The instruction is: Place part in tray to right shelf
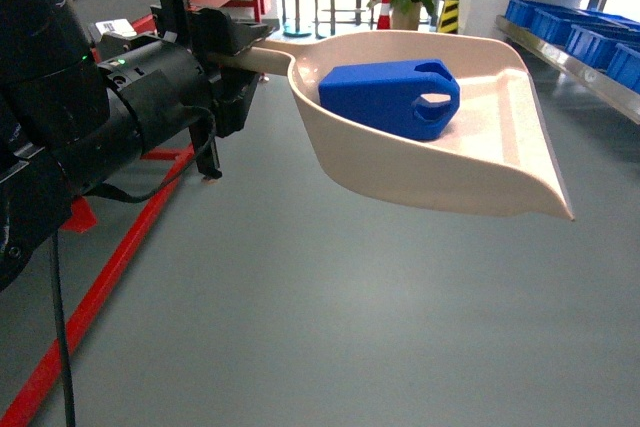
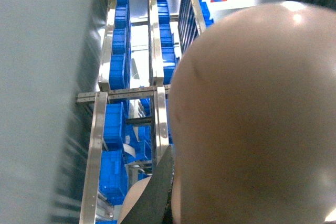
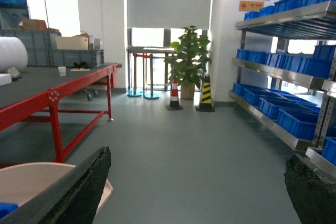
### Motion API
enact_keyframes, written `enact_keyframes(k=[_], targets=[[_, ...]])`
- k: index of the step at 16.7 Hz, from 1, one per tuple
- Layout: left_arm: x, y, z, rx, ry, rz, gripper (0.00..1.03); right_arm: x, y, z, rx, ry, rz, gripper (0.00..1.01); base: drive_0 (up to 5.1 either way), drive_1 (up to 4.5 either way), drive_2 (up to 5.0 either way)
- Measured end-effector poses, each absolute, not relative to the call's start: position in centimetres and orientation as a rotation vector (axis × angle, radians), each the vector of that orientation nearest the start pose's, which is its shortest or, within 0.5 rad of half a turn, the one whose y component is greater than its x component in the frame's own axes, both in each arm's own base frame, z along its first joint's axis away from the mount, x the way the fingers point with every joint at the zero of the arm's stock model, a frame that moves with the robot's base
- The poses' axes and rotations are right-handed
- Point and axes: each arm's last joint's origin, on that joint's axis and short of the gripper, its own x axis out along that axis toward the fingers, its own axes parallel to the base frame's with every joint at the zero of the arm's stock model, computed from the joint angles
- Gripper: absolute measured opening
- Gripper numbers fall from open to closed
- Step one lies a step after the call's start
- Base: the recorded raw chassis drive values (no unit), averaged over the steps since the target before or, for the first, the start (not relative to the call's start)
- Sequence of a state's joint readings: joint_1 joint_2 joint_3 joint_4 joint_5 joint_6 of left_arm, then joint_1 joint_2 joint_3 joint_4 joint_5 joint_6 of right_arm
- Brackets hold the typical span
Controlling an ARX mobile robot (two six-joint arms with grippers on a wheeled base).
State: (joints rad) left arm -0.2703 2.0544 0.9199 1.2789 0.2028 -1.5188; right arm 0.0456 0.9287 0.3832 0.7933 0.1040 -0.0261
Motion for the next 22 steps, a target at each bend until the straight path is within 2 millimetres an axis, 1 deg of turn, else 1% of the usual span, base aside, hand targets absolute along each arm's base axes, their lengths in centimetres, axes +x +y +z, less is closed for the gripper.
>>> enact_keyframes(k=[15,17,20,22], targets=[[38.00,-11.10,15.49,-1.491,0.237,-0.490,0.16,19.61,0.59,26.36,-0.008,-0.248,-0.061,0.98,0.2,4.36,-4.0],[37.89,-11.51,15.41,-1.489,0.256,-0.496,0.16,19.65,0.60,26.29,-0.008,-0.243,-0.061,0.98,1.2,5.36,-3.0],[38.11,-10.79,15.40,-1.492,0.235,-0.473,0.16,19.63,0.59,26.35,-0.007,-0.249,-0.062,0.98,-0.1,4.07,-4.3],[38.02,-11.04,15.50,-1.491,0.234,-0.488,0.16,19.62,0.60,26.36,-0.008,-0.248,-0.061,0.98,-0.2,3.97,-4.4]])
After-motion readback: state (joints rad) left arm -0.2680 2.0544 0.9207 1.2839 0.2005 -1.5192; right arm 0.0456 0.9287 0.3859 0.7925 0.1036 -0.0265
